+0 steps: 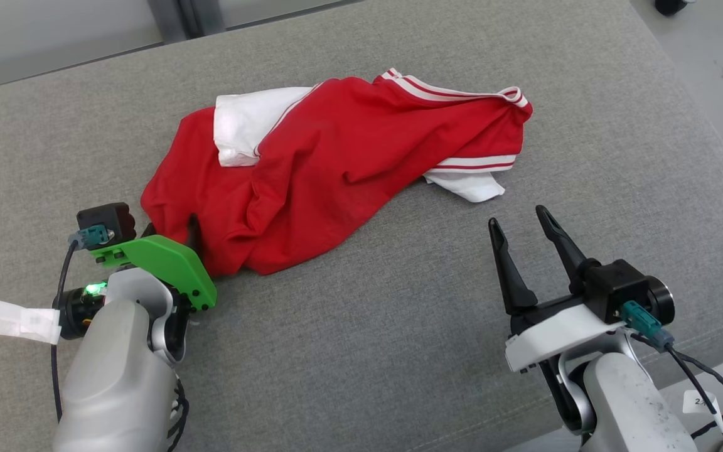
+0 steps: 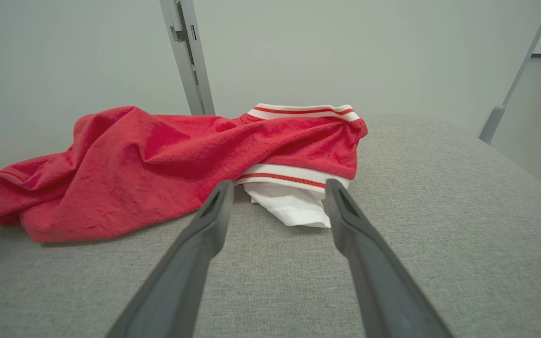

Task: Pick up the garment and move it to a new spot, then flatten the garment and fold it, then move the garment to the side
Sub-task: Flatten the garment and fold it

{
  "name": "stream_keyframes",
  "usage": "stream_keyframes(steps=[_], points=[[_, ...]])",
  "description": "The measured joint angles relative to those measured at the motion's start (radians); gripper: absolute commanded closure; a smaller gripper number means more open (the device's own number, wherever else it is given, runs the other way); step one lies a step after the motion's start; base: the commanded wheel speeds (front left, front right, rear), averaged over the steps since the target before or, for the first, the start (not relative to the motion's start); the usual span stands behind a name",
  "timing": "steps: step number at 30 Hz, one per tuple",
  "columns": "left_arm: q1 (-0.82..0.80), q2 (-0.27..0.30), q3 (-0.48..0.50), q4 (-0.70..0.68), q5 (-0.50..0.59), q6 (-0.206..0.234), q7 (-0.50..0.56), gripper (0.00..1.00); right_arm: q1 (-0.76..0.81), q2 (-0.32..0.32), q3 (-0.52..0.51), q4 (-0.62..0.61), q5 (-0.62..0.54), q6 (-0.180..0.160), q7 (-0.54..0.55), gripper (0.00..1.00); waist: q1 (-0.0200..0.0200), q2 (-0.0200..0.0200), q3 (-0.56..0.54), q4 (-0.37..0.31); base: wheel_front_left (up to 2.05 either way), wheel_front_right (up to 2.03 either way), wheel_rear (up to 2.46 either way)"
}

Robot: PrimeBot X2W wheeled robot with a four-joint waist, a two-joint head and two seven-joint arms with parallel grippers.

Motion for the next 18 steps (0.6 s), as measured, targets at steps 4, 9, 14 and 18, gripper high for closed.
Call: stream_keyframes(steps=[4, 9, 14, 18], points=[[0.002, -0.002, -0.001, 0.001, -0.012, -0.014, -0.015, 1.00, 0.000, 0.000, -0.009, 0.007, 0.002, 0.000, -0.005, 0.00, 0.0000, 0.0000, 0.000, 0.002, 0.00, 0.00, 0.00], [0.023, -0.010, 0.000, -0.047, -0.031, -0.037, -0.104, 1.00, 0.001, 0.001, -0.021, 0.009, -0.003, 0.000, -0.007, 0.00, 0.0000, 0.0000, -0.016, 0.033, 0.00, 0.00, 0.00], [0.077, -0.020, -0.009, -0.137, -0.051, -0.057, -0.170, 1.00, 0.008, 0.001, -0.025, 0.010, -0.008, 0.000, -0.008, 0.00, 0.0000, 0.0000, -0.044, 0.075, 0.00, 0.00, 0.00], [0.153, -0.024, -0.016, -0.263, -0.079, -0.066, -0.181, 1.00, 0.028, 0.002, -0.027, 0.010, -0.009, 0.000, -0.002, 0.00, 0.0000, 0.0000, -0.075, 0.112, 0.00, 0.00, 0.00]])
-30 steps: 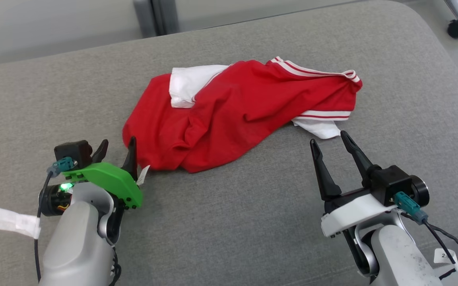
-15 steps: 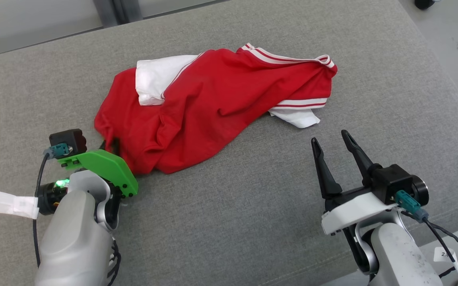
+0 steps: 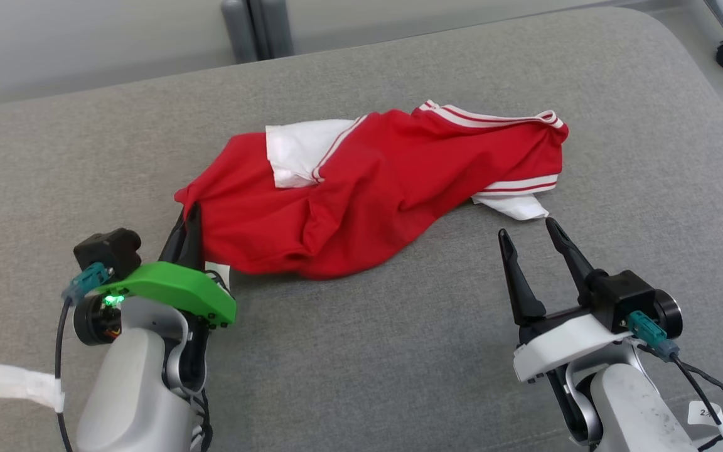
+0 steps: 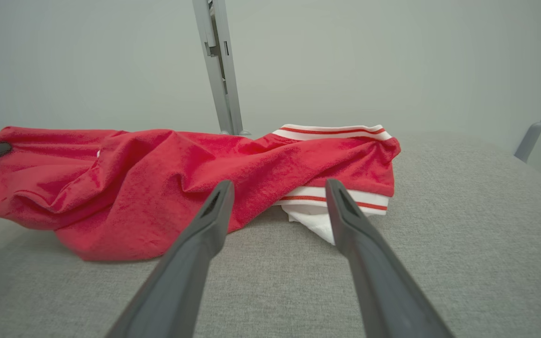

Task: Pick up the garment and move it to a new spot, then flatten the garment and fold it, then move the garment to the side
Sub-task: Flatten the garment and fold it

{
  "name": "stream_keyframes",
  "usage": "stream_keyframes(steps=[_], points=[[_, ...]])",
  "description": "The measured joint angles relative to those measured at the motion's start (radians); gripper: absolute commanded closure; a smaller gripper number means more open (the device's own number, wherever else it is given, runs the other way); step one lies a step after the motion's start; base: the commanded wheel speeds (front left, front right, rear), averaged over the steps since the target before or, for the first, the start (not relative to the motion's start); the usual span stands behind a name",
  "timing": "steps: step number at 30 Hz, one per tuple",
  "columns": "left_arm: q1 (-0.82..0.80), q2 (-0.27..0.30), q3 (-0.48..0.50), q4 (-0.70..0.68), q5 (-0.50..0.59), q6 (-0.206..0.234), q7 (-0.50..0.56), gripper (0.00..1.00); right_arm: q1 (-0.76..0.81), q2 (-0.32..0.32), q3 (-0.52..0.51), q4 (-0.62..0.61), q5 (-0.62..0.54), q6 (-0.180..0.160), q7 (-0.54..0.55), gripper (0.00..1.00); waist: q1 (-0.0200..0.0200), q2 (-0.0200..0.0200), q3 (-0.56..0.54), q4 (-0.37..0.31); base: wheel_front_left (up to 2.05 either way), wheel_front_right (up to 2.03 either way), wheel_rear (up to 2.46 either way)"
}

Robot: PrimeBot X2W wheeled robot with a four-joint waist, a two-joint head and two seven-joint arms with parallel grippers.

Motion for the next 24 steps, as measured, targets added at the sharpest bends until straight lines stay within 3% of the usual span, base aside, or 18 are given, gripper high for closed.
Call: stream_keyframes(steps=[6, 14, 19, 24], points=[[0.157, -0.003, -0.003, -0.267, -0.054, 0.014, 0.053, 1.00, 0.030, 0.000, -0.011, -0.007, -0.001, 0.000, 0.011, 0.00, 0.0000, 0.0000, -0.047, 0.055, 0.00, 0.00, 0.00], [0.318, -0.006, -0.044, -0.643, -0.128, 0.088, 0.208, 1.00, 0.053, 0.000, -0.016, -0.029, 0.000, 0.000, 0.020, 0.00, 0.0000, 0.0000, -0.089, 0.112, 0.00, 0.00, 0.00], [0.266, 0.012, -0.037, -0.608, -0.120, 0.118, 0.256, 1.00, 0.044, 0.000, -0.004, -0.040, 0.008, 0.000, 0.020, 0.00, 0.0000, 0.0000, -0.076, 0.109, 0.00, 0.00, 0.00], [0.082, 0.028, -0.003, -0.422, -0.100, 0.131, 0.237, 1.00, 0.007, 0.000, 0.025, -0.048, 0.016, 0.000, 0.019, 0.00, 0.0000, 0.0000, -0.044, 0.079, 0.00, 0.00, 0.00]])
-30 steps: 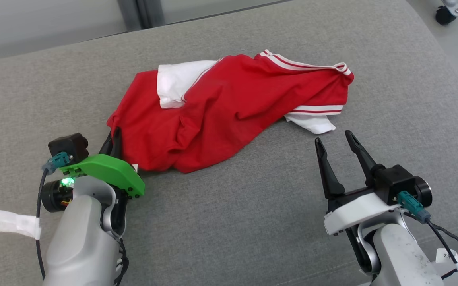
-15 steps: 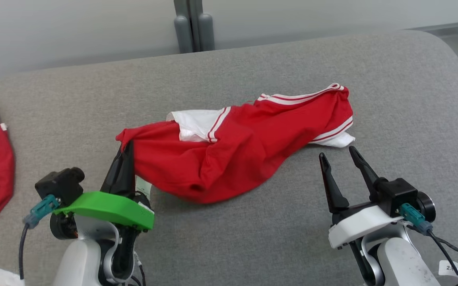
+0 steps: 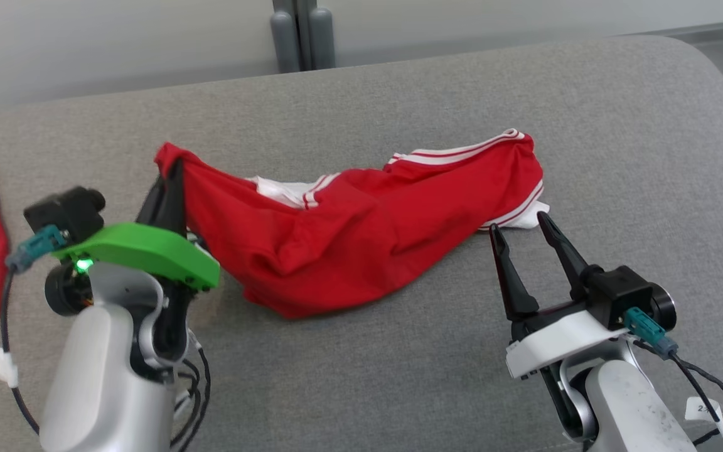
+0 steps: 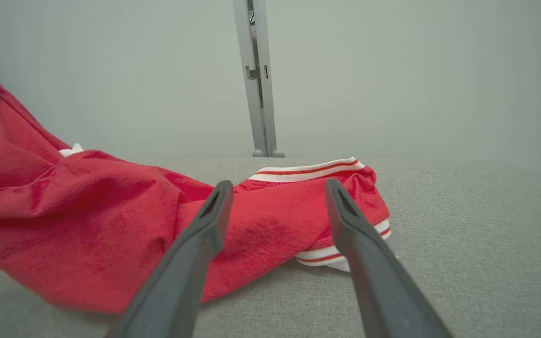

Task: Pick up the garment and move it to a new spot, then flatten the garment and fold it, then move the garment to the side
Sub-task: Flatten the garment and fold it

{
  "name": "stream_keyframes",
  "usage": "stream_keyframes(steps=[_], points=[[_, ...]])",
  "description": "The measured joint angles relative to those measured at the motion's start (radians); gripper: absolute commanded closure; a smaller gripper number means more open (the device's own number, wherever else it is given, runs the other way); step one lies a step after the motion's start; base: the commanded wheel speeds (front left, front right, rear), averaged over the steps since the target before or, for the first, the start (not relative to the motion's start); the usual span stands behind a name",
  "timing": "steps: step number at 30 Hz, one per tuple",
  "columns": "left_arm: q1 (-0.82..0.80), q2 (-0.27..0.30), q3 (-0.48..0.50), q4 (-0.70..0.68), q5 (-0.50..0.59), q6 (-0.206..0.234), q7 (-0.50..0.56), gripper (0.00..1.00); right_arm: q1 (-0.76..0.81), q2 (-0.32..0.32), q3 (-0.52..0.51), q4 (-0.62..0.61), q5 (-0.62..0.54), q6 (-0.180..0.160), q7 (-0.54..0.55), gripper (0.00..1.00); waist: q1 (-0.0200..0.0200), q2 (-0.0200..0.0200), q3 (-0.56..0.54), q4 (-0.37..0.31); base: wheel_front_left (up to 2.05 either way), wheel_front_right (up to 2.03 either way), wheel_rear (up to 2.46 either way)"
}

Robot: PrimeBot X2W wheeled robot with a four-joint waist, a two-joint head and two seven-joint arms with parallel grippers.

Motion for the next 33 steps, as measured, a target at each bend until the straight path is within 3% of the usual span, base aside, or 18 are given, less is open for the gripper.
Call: stream_keyframes(steps=[13, 19, 20, 21, 22, 33], points=[[-0.389, 0.071, 0.050, 0.408, 0.054, 0.013, -0.115, 1.00, -0.087, -0.001, 0.061, -0.003, 0.043, 0.000, -0.022, 0.00, 0.0000, 0.0000, 0.156, -0.151, 0.00, 0.00, 0.00], [-0.519, 0.125, 0.055, 0.587, 0.110, 0.044, -0.239, 1.00, -0.123, -0.001, 0.076, 0.004, 0.049, 0.000, -0.027, 0.00, 0.0000, 0.0000, 0.251, -0.225, 0.00, 0.00, 0.00], [-0.524, 0.124, 0.053, 0.602, 0.110, 0.041, -0.247, 0.91, -0.123, -0.001, 0.075, 0.006, 0.047, 0.000, -0.027, 0.00, 0.0000, 0.0000, 0.259, -0.229, 0.00, 0.00, 0.00], [-0.528, 0.122, 0.050, 0.619, 0.110, 0.032, -0.256, 0.19, -0.123, -0.001, 0.071, 0.007, 0.046, 0.000, -0.029, 0.00, 0.0000, 0.0000, 0.267, -0.231, 0.00, 0.00, 0.00], [-0.531, 0.119, 0.045, 0.632, 0.110, 0.022, -0.262, 0.00, -0.123, -0.001, 0.067, 0.008, 0.045, 0.000, -0.030, 0.00, 0.0001, 0.0000, 0.272, -0.231, 0.00, 0.00, 0.00], [-0.493, 0.081, -0.009, 0.699, 0.109, -0.074, -0.328, 0.00, -0.116, 0.001, 0.028, 0.015, 0.010, 0.000, -0.031, 0.00, 0.0000, 0.0000, 0.250, -0.151, 0.00, 0.00, 0.00]])
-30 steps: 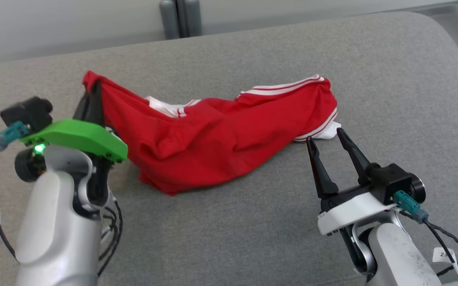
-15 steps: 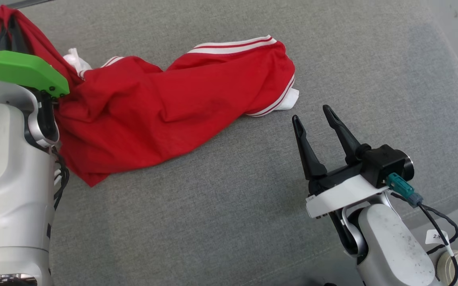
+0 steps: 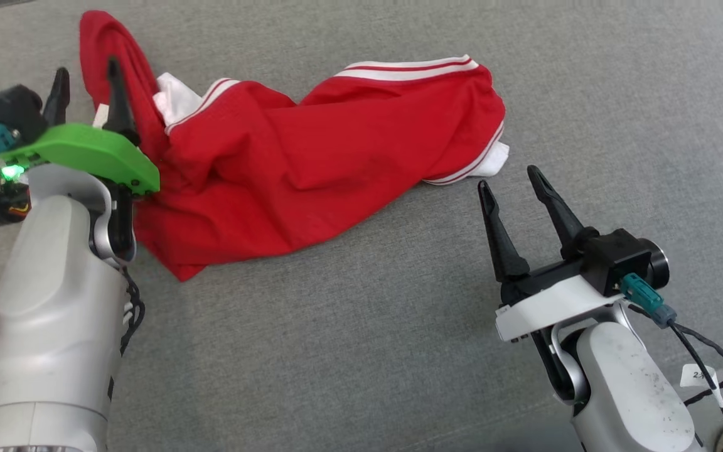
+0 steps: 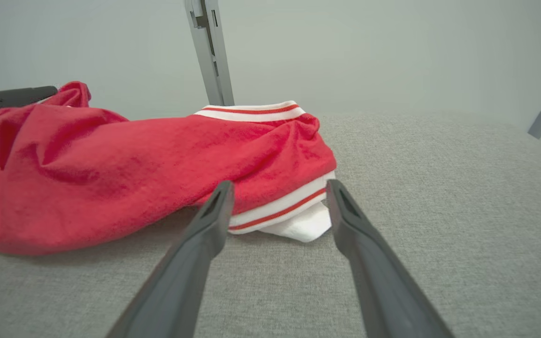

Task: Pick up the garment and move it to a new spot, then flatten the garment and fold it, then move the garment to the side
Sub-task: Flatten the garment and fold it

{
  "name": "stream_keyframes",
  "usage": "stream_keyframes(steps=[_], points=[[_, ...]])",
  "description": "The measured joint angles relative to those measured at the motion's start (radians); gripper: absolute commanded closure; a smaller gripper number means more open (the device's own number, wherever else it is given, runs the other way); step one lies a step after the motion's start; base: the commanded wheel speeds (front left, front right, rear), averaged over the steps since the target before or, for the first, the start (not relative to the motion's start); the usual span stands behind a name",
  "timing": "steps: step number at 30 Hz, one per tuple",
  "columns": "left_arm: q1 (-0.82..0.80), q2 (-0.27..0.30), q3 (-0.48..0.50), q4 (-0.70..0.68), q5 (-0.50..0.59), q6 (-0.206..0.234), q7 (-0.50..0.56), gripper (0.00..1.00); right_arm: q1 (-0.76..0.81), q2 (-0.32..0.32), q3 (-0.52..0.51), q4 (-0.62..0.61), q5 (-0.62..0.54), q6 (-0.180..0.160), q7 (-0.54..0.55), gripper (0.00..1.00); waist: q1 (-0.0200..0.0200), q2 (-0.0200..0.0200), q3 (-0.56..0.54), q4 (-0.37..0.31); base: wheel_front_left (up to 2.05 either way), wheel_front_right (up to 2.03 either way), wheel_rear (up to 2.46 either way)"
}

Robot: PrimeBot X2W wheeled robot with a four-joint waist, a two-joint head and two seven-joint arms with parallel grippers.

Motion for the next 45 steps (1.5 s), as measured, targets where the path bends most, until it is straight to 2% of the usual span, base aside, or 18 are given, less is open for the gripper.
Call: stream_keyframes(steps=[6, 10, 16, 21, 31, 45], points=[[0.116, -0.013, -0.025, -0.054, -0.001, -0.020, -0.004, 0.00, 0.036, 0.000, -0.018, 0.010, -0.007, 0.000, 0.002, 0.00, 0.0000, 0.0000, -0.077, 0.061, 0.00, 0.00, 0.00], [0.219, -0.026, -0.051, -0.119, -0.002, -0.020, 0.030, 0.00, 0.060, 0.000, -0.025, 0.013, -0.005, 0.000, 0.007, 0.00, 0.0000, 0.0000, -0.125, 0.098, 0.00, 0.00, 0.00], [0.404, -0.045, -0.118, -0.241, 0.004, -0.009, 0.132, 0.00, 0.091, 0.000, -0.031, 0.011, 0.005, 0.000, 0.015, 0.00, -0.0001, 0.0000, -0.195, 0.144, 0.00, 0.00, 0.00], [0.497, -0.061, -0.164, -0.308, 0.007, 0.005, 0.208, 0.00, 0.101, 0.000, -0.034, 0.007, 0.010, 0.000, 0.016, 0.00, -0.0001, 0.0000, -0.228, 0.167, 0.00, 0.00, 0.00], [0.508, -0.064, -0.217, -0.299, 0.043, 0.043, 0.269, 0.00, 0.100, 0.000, -0.027, 0.001, 0.020, 0.000, 0.016, 0.00, -0.0001, 0.0000, -0.217, 0.141, 0.00, 0.00, 0.00], [0.453, -0.054, -0.223, -0.205, 0.056, 0.069, 0.251, 0.00, 0.095, 0.000, -0.026, 0.007, 0.029, 0.000, 0.010, 0.00, -0.0001, 0.0000, -0.185, 0.094, 0.00, 0.00, 0.00]])
